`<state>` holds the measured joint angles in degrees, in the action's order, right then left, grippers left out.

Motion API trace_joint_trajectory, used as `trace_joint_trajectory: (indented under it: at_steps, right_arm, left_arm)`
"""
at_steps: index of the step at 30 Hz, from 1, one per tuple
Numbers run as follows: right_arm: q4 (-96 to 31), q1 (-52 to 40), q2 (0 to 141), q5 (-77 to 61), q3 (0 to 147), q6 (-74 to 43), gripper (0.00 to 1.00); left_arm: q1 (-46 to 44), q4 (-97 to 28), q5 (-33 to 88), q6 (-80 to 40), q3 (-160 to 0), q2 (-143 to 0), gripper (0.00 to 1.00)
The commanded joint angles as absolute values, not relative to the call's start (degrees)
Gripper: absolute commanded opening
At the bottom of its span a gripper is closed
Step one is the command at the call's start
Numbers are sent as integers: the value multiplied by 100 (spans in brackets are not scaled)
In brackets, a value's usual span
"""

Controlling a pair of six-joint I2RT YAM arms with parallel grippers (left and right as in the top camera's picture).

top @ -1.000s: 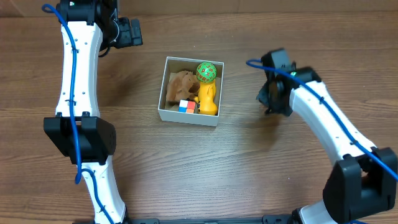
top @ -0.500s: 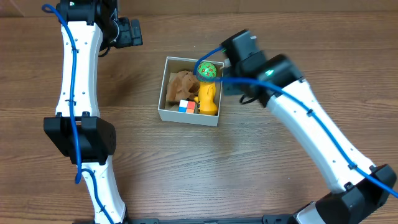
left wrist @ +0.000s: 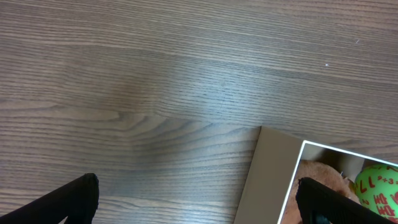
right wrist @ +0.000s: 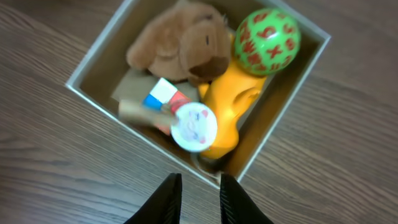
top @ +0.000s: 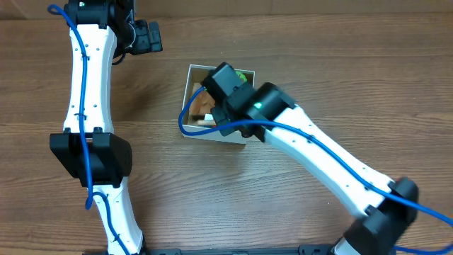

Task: Pack container
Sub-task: 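Carry the rattle over the box with the right gripper and release it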

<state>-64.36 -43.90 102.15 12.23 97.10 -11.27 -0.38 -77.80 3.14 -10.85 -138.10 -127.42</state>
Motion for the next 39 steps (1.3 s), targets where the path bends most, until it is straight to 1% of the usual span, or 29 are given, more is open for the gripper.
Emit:
trace_joint_trajectory:
  at_steps: [1, 5, 7, 8, 9, 10, 13, 14, 16, 17, 19, 20, 21, 22, 31, 39]
  right_arm:
    - [-6298, -4281, 10213, 1240, 9826, -1511, 23]
    - [-6184, -4088, 9981, 1310, 9828, -1505, 27]
    - [-6141, -3944, 9891, 1459, 9828, -1632, 31]
    - [-6088, -3868, 9867, 1500, 9828, -1702, 47]
    - [-6014, -3800, 9867, 1498, 9828, -1704, 59]
    - [-5887, -3717, 9867, 1498, 9828, -1702, 62]
    - [-5537, -3507, 9902, 1498, 9828, -1702, 63]
    - [-5411, -3450, 9911, 1498, 9826, -1706, 61]
    - [-5181, -3343, 9929, 1498, 9826, -1791, 45]
    - [-5078, -3297, 9946, 1494, 9826, -1828, 34]
    - [-4880, -3238, 10007, 1494, 9826, -1922, 17]
    - [-4794, -3214, 10068, 1490, 9826, -1994, 14]
    - [-4709, -3208, 10134, 1441, 9826, -2021, 6]
    - [-4637, -3208, 10226, 1363, 9826, -2021, 4]
    - [-3966, -3177, 11338, 1240, 9826, -2021, 4]
    - [-3999, -3168, 11911, 1236, 9826, -2032, 4]
  left_arm:
    - [-75, -7771, 296, -1181, -13878, -12685, 100]
    - [-75, -7771, 298, -1181, -13878, -12685, 100]
    - [-75, -7771, 296, -1181, -13878, -12685, 100]
    - [-75, -7771, 298, -1181, -13878, -12685, 100]
    - [-75, -7771, 296, -1181, -13878, -12685, 100]
    - [-75, -7771, 298, -1181, -13878, -12685, 100]
    - [-75, -7771, 298, -1181, -13878, -12685, 100]
    - [-75, -7771, 296, -1181, -13878, -12685, 100]
    - [-75, -7771, 296, -1181, -13878, -12685, 100]
    - [-75, -7771, 298, -1181, -13878, -12685, 100]
    - [-75, -7771, 296, -1181, -13878, -12685, 100]
    - [-75, -7771, 298, -1181, -13878, -12685, 100]
    - [-75, -7771, 296, -1181, -13878, -12685, 100]
    - [-75, -7771, 298, -1181, -13878, -12685, 100]
    - [-75, -7771, 298, -1181, -13878, -12685, 100]
    - [-75, -7771, 296, -1181, -13878, -12685, 100]
